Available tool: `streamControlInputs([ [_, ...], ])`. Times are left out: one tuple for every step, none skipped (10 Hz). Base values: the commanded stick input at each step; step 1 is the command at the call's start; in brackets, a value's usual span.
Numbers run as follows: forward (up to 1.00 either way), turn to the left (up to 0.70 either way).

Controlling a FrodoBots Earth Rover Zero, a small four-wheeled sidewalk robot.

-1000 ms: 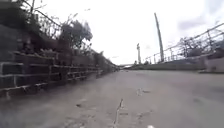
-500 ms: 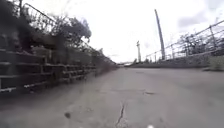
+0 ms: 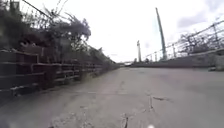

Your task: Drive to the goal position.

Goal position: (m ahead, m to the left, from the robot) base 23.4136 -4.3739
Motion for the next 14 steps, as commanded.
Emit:
streamControlInputs([
  [0.70, 0.00],
  [0.70, 0.00],
  [0.70, 0.00],
  [0.70, 0.00],
  [0.70, 0.00],
  [0.70, 0.00],
  [0.70, 0.00],
  [0.70, 0.00],
  [0.70, 0.00],
  [0.70, 0.00],
  [0.70, 0.00],
  [0.70, 0.00],
  [0.70, 0.00],
  [0.70, 0.00],
])
